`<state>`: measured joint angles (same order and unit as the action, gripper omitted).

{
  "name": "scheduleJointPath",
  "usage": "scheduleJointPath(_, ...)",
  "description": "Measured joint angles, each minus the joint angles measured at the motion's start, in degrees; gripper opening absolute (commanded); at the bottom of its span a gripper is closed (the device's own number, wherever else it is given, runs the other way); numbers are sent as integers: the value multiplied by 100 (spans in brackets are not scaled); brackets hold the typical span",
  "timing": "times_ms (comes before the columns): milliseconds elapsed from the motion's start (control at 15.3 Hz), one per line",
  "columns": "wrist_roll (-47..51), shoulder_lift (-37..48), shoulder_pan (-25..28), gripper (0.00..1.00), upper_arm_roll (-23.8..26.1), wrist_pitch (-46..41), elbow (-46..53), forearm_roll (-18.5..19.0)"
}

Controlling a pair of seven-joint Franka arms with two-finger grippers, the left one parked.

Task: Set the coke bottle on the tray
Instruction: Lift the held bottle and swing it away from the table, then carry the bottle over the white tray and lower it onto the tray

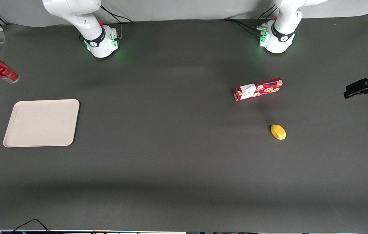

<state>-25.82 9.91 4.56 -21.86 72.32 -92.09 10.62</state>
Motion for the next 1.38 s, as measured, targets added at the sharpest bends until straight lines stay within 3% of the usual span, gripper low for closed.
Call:
scheduleJointPath(262, -1267, -791, -10, 0, -836, 558, 287, 114)
scheduleJointPath(458, -1784, -1519, -32, 0, -1114, 1473, 305, 78)
scheduleJointPath(917, -2744, -3238, -243, 0, -1682, 2885, 272, -1121)
scheduleJointPath(1375, -2996, -3608, -459, 0, -1754, 3951, -597, -1411)
